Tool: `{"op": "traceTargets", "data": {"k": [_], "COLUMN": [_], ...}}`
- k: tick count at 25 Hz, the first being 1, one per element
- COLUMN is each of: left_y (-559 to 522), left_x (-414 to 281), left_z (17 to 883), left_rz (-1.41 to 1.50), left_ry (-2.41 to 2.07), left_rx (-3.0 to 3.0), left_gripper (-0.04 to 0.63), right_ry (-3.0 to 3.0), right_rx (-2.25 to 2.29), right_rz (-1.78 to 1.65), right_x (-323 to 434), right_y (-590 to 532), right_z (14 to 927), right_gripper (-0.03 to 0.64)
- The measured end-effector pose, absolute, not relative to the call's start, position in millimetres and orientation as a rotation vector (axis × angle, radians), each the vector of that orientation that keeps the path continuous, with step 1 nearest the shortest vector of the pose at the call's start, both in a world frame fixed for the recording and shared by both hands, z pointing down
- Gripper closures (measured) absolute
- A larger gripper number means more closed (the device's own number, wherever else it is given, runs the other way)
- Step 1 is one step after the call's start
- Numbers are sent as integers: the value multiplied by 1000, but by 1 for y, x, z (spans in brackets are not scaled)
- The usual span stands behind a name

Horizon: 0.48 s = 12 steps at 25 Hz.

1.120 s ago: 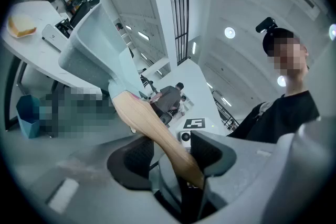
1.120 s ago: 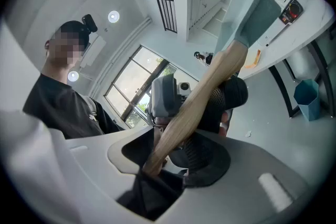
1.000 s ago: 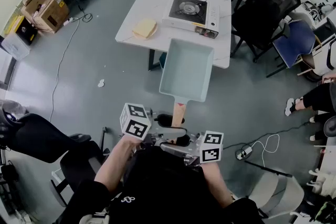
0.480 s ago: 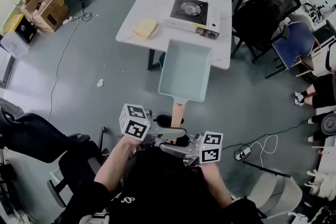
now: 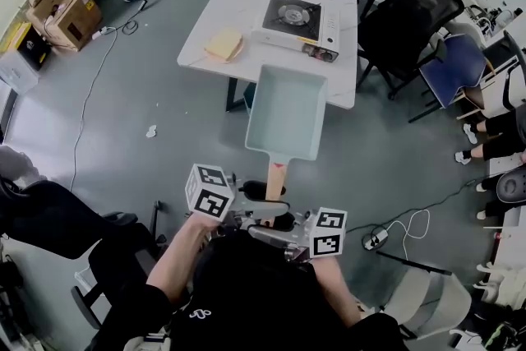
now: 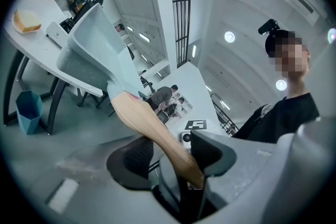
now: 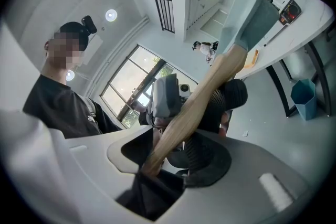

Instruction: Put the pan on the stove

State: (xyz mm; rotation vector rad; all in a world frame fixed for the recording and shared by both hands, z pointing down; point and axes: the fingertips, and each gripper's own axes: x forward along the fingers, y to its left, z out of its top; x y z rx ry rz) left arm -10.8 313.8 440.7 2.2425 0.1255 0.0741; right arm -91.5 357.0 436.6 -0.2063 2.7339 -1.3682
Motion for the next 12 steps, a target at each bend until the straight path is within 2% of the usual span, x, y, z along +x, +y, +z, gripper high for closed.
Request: {"op": "traceTargets", "data": {"k": [12], "left_y": [307], "left_x": [-13], "left_z": [436], "left_rz": [90], "left_ry": [128], "left_rx": [2263], "left_gripper": [370], "right_ry": [2737], "right_rx": [-223], "right_rz": [-1332], "right_x": [-95], "right_y": [349], "right_z": [432], "right_gripper": [424]}}
